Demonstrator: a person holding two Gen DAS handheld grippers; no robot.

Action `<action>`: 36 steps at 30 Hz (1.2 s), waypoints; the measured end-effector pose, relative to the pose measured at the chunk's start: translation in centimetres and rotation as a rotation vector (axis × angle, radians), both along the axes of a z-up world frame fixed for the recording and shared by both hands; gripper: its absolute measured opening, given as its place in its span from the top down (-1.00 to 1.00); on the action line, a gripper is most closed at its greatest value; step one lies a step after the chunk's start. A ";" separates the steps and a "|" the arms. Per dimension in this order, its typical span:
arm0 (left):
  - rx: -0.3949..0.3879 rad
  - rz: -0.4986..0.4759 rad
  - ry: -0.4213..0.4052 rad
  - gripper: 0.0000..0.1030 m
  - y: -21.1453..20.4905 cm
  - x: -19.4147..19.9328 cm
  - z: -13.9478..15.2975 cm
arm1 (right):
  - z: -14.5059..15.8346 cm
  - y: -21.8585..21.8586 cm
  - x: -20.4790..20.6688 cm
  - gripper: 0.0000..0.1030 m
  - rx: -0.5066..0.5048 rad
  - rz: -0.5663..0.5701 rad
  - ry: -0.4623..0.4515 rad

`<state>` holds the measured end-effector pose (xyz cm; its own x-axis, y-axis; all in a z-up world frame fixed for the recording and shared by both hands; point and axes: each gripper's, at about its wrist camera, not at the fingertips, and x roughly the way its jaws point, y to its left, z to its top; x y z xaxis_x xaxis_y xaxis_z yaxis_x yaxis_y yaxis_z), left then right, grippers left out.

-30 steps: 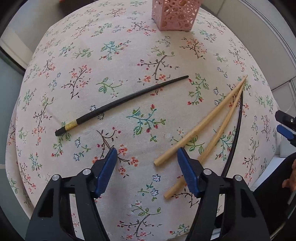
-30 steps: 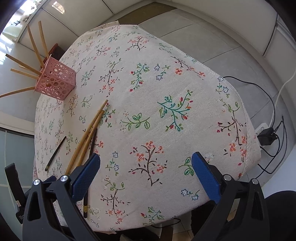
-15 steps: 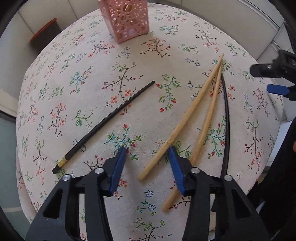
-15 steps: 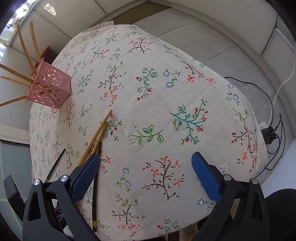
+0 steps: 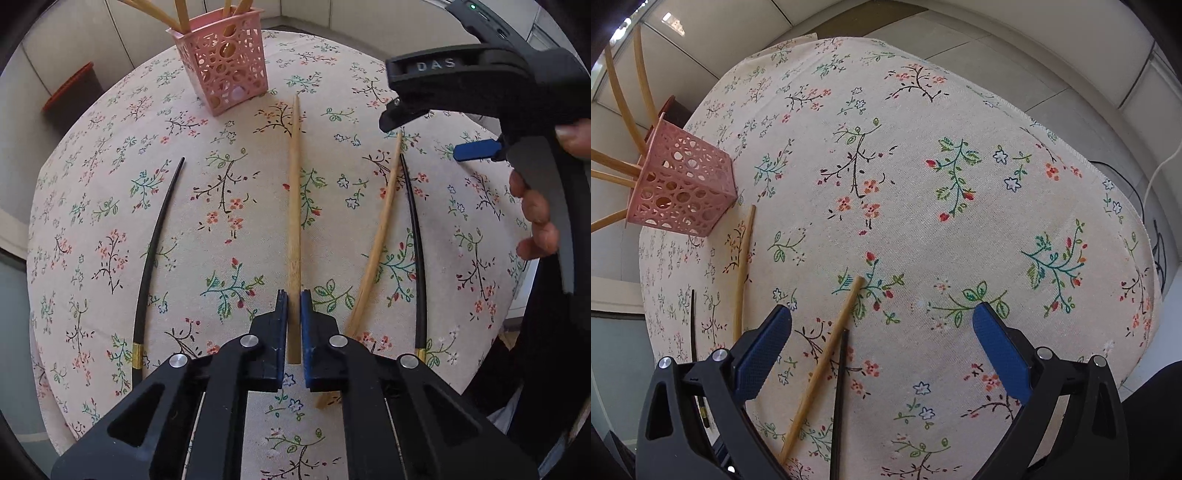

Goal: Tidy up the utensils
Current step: 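Lift the wooden chopstick upright with the left tool toward the basket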

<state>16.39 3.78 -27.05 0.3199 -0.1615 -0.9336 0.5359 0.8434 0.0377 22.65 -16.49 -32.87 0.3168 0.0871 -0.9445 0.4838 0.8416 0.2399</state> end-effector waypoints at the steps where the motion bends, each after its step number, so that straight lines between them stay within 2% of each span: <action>1: 0.002 -0.004 0.007 0.87 0.2 0.1 -0.1 | 0.1 0.4 0.2 -0.58 -0.025 0.005 -0.005; 2: 0.000 -0.010 0.017 0.87 0.7 0.4 -0.4 | 0.4 0.7 0.3 -0.38 -0.061 0.011 -0.011; 3: 0.005 -0.016 0.021 0.87 0.8 0.2 -0.5 | 0.5 1.0 0.3 -0.08 -0.081 0.015 -0.014; 4: 0.013 -0.024 0.027 0.87 1.0 0.0 -0.6 | 0.5 1.1 0.4 0.07 -0.088 0.011 -0.018; 7: 0.037 -0.022 0.048 0.87 1.8 -0.7 -1.1 | 0.5 0.7 0.3 0.29 -0.074 -0.015 -0.027; 10: 0.050 0.000 0.063 0.83 2.5 -0.8 -1.4 | 0.5 0.7 0.1 0.30 -0.078 -0.004 -0.033; 12: 0.036 0.004 0.065 0.80 2.6 -0.9 -1.1 | 0.4 1.0 -0.1 0.25 -0.045 0.011 -0.026; 14: 0.017 0.009 0.059 0.51 2.4 -0.7 -0.7 | 0.4 1.0 -0.2 0.12 0.002 -0.001 -0.028; 16: -0.007 0.039 0.051 0.38 2.1 0.0 -0.1 | 0.4 1.2 -0.3 0.03 0.002 0.004 -0.028; 17: -0.031 0.062 0.053 0.38 1.9 0.7 0.2 | 0.4 1.4 -0.2 0.05 -0.015 0.015 -0.028; 18: -0.064 0.090 0.055 0.38 1.8 1.4 0.7 | 0.5 1.5 -0.1 0.18 -0.027 0.024 -0.038; 20: -0.120 0.128 0.056 0.38 1.2 3.1 1.6 | 0.2 1.5 0.3 0.70 -0.015 0.046 -0.047; 21: -0.119 0.126 0.049 0.38 0.5 4.0 2.0 | 0.1 1.4 0.5 0.82 0.002 0.046 -0.052; 24: -0.076 0.152 0.014 0.38 -1.2 7.1 2.3 | -0.2 0.6 0.8 0.88 0.047 0.048 -0.068; 28: -0.069 0.200 0.066 0.38 -2.4 10.8 0.7 | -0.6 -1.1 0.5 0.88 0.153 0.046 -0.084; 31: -0.048 0.204 0.076 0.38 -3.6 11.8 -1.0 | -0.7 -1.2 0.9 0.85 0.169 0.057 -0.084; 33: -0.018 0.188 0.026 0.38 -4.6 11.7 -1.4 | -0.7 -0.9 1.0 0.74 0.172 0.060 -0.094; 35: 0.006 0.171 -0.006 0.39 -5.2 11.3 -1.5 | -0.7 -0.6 1.1 0.72 0.160 0.065 -0.100; 36: 0.012 0.163 -0.018 0.44 -5.3 11.1 -1.5 | -0.9 -0.9 1.2 0.72 0.187 0.048 -0.098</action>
